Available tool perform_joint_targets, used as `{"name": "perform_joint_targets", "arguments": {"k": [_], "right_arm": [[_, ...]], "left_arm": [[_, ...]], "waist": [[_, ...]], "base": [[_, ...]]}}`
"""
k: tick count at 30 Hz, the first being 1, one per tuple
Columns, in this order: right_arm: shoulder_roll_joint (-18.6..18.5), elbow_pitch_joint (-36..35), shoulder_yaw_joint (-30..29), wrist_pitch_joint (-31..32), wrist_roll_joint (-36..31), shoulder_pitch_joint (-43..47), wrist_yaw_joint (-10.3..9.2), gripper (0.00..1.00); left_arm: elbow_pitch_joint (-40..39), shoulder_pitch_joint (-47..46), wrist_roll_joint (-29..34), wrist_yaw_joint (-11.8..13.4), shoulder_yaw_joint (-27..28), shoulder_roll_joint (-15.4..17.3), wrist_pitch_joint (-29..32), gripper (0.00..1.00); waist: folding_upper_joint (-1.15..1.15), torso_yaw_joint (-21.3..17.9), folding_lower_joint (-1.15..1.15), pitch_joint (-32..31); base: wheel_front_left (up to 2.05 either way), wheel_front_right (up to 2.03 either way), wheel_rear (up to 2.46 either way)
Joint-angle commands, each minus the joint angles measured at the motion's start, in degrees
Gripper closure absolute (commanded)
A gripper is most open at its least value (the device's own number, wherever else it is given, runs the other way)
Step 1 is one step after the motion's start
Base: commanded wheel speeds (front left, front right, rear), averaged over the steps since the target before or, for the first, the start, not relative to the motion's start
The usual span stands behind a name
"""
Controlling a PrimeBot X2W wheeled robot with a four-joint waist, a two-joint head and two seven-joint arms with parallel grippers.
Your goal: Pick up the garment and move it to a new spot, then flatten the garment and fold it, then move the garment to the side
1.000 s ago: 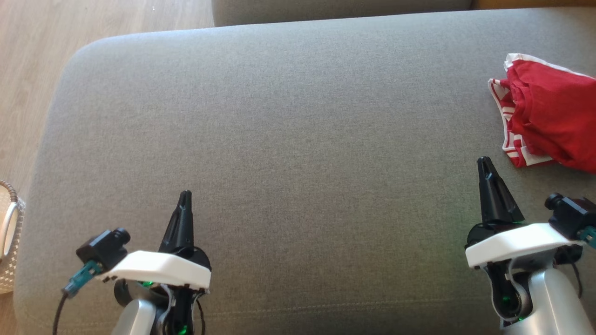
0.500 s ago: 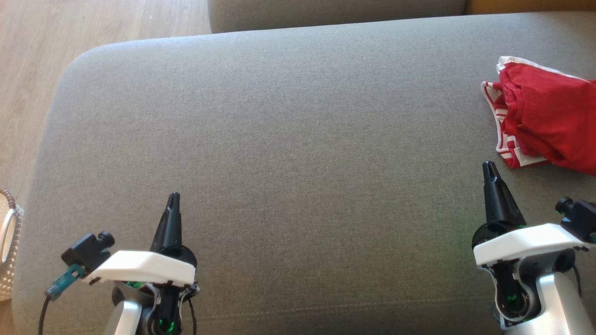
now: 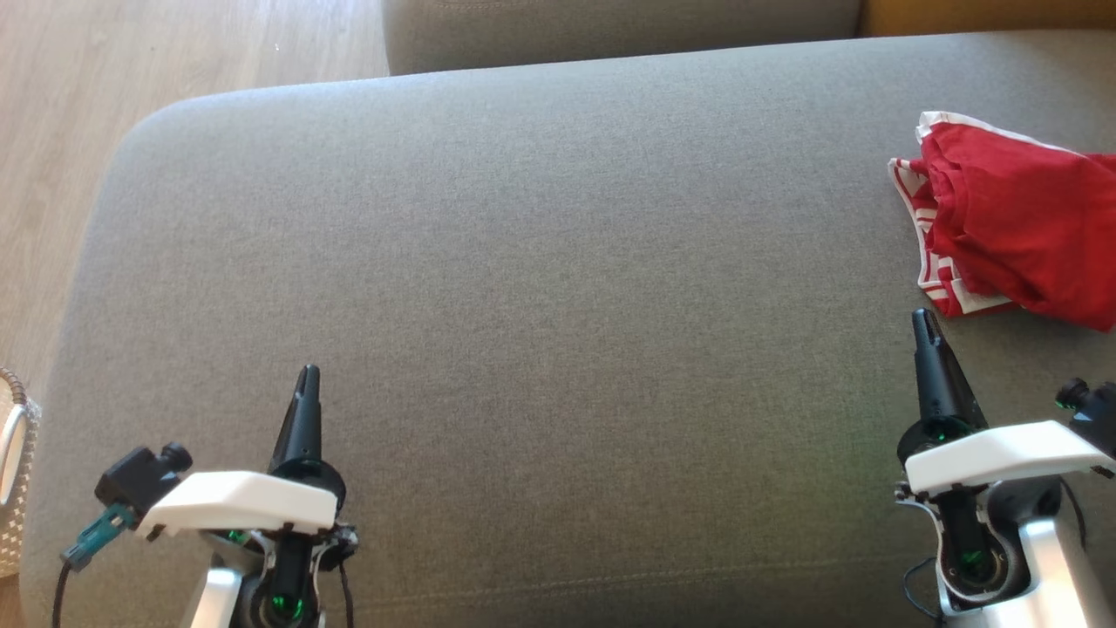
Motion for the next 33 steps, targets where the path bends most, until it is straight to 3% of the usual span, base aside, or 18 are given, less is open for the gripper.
{"name": "perform_joint_targets", "arguments": {"k": [1, 33], "right_arm": [[0.04, -1.57, 0.17, 0.47, 2.62, -1.11, -0.01, 1.00], [0.14, 0.03, -0.93, 5.72, 25.15, -0.39, -0.02, 1.00]], "left_arm": [[-1.51, -2.45, -1.94, -0.59, 1.73, 0.98, 0.61, 1.00], [-0.01, -2.64, -18.70, -2.53, 7.17, 1.22, 5.76, 1.00]], "waist": [[0.00, -0.10, 0.00, -0.17], [0.00, -1.43, 0.00, -2.36]], "base": [[0.00, 0.00, 0.00], [0.00, 0.00, 0.00]]}}
